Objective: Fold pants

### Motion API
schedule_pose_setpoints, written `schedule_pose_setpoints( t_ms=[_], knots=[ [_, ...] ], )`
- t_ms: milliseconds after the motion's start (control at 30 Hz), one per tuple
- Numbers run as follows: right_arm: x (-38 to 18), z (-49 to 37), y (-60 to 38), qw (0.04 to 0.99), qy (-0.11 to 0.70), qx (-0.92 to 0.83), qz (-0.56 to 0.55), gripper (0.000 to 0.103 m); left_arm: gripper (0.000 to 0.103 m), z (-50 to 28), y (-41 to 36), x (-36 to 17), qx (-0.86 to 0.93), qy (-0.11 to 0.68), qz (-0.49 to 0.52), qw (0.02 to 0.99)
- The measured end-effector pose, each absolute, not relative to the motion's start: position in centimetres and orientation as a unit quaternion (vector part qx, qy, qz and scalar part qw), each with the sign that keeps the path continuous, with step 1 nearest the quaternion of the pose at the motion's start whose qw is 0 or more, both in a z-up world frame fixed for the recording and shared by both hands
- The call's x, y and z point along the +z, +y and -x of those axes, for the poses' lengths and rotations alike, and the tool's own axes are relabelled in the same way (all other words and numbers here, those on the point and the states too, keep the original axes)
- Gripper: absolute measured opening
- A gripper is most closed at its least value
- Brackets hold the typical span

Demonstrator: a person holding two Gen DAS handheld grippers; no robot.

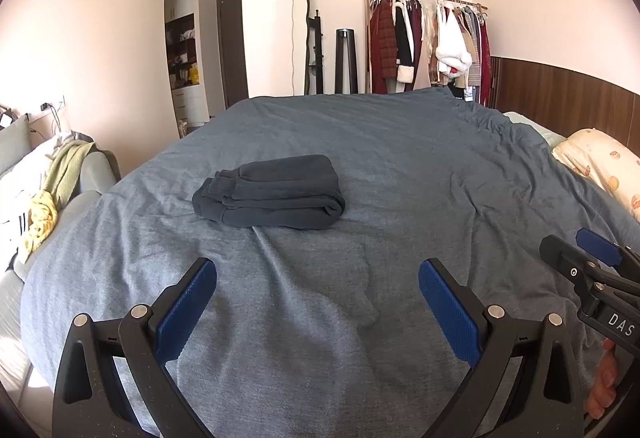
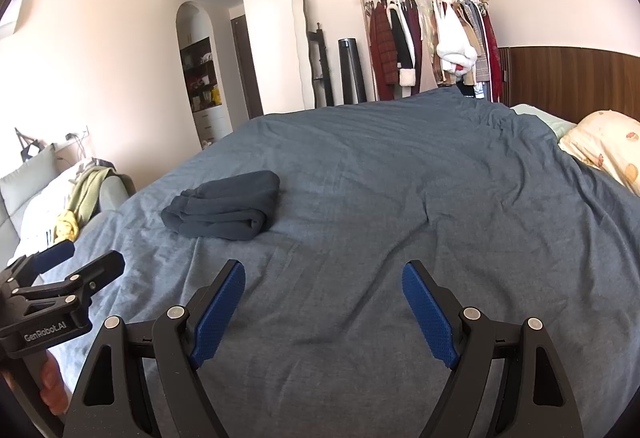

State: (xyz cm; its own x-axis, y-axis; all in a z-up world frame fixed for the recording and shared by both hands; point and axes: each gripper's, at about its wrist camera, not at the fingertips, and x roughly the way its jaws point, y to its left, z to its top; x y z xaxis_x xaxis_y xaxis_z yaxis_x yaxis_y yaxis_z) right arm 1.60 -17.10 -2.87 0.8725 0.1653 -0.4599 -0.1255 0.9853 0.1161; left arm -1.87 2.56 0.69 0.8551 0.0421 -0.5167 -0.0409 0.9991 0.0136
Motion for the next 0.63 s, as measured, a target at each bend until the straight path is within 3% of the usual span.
schedule_pose_setpoints(
  t_ms=[633],
  knots=[
    [-3.2, -1.6, -17.1, 0.966, 0.243, 0.073, -0.041, 0.082, 0.103, 0.7, 4.3, 0.2, 0.026, 0.268, -0.005, 0.963]
  ],
)
